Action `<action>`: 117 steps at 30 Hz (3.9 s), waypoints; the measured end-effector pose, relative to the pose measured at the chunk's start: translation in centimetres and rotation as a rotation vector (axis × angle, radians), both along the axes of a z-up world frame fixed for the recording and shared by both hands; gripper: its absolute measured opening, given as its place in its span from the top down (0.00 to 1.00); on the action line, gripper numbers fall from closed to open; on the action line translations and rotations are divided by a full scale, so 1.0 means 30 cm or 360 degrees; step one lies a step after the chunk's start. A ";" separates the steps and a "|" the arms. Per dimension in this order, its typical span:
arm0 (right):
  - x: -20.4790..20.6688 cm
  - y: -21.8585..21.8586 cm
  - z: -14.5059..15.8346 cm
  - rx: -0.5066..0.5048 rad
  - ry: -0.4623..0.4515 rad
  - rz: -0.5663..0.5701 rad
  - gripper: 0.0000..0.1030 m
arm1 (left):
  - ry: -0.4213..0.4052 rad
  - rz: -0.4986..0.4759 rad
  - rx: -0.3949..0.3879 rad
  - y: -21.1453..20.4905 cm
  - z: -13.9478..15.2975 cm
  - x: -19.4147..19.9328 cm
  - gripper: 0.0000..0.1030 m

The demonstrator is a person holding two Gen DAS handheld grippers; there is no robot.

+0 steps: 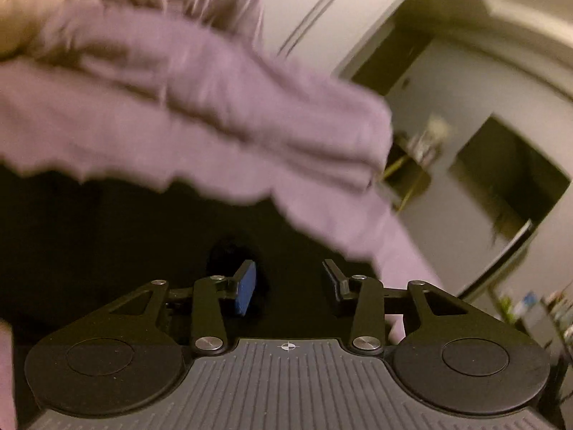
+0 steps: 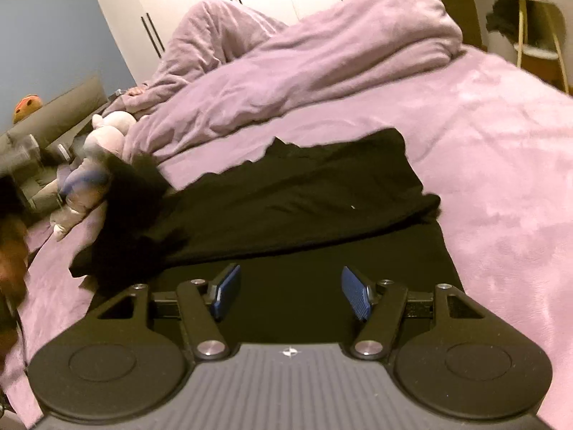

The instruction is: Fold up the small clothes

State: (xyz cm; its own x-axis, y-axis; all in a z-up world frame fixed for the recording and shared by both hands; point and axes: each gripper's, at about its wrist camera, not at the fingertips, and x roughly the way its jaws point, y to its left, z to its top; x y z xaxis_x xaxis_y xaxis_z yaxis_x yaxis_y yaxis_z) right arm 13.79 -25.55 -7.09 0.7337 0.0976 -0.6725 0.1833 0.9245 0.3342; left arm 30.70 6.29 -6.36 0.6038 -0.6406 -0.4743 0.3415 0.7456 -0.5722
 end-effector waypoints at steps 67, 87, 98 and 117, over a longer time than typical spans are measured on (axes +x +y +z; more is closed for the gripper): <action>0.373 -0.151 0.040 -0.0151 -0.0243 0.0051 0.95 | 0.0275 0.0451 0.0518 0.216 -0.118 0.066 0.27; 0.577 0.218 -0.214 0.0162 0.0031 0.0394 0.82 | 0.0293 0.0381 0.0606 0.079 -0.155 0.154 0.29; 0.356 -0.267 -0.144 -0.0117 0.0016 -0.0264 0.79 | 0.0202 0.0259 0.0687 0.093 -0.150 0.071 0.28; 0.624 0.100 -0.214 -0.0582 0.0058 0.0300 0.75 | 0.0277 0.0291 0.0634 0.038 -0.184 0.143 0.26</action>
